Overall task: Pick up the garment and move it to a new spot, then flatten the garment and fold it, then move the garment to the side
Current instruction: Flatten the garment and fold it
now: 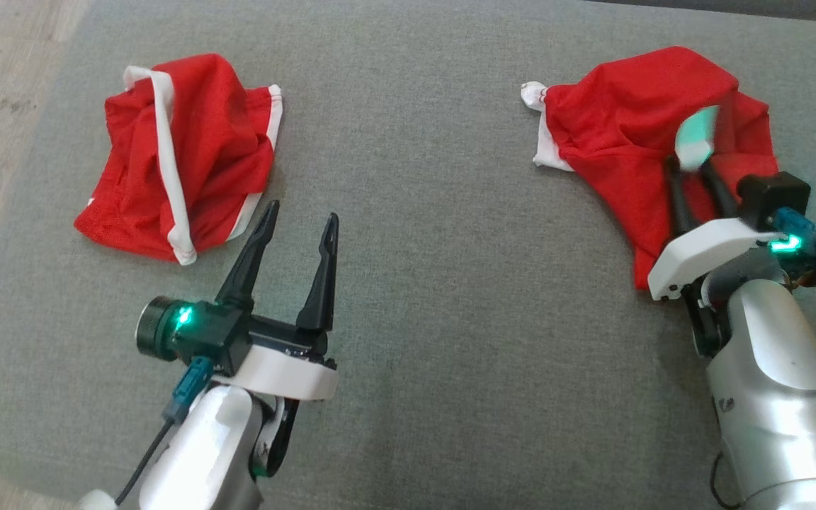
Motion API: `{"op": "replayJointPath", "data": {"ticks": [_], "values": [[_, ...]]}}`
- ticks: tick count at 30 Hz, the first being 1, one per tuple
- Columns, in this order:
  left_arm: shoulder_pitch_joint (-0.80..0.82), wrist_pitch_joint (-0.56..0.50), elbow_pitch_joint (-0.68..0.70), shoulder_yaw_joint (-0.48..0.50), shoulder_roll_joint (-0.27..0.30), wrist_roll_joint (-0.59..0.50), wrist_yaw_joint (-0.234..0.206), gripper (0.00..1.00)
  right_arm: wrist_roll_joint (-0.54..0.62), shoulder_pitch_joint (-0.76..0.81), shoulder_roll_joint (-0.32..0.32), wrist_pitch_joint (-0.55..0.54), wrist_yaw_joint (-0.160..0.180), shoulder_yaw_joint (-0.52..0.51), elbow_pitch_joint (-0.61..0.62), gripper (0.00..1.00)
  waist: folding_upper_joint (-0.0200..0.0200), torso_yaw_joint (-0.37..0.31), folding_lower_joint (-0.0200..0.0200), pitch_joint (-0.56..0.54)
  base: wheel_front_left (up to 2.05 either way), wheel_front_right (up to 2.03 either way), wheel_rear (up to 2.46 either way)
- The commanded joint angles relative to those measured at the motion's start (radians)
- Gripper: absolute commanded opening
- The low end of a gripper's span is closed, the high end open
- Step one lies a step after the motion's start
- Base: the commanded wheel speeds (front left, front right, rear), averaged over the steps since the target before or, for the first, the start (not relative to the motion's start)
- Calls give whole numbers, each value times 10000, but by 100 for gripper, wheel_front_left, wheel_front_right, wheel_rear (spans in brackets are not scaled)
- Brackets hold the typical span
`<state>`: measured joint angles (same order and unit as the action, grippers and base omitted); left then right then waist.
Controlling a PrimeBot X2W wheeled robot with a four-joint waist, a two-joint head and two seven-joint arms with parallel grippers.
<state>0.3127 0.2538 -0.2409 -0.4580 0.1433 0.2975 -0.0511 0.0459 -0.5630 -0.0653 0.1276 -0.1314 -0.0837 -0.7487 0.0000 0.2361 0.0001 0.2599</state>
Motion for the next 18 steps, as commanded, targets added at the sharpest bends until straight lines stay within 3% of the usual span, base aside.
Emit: {"op": "replayJointPath", "data": {"ticks": [1,8,18], "values": [[373,80,230,436,57,-99,45,100,27,-317,10,264,7,278,236,0,0,-13,-1,-31,0,0,0],[122,80,61,726,-115,-297,196,100,82,-21,-10,1082,7,575,728,0,0,-223,-1,-651,0,0,0],[-395,80,184,1145,-255,-472,317,100,-164,-491,-59,845,7,2461,3825,0,0,-470,-1,-1673,0,0,0]]}}
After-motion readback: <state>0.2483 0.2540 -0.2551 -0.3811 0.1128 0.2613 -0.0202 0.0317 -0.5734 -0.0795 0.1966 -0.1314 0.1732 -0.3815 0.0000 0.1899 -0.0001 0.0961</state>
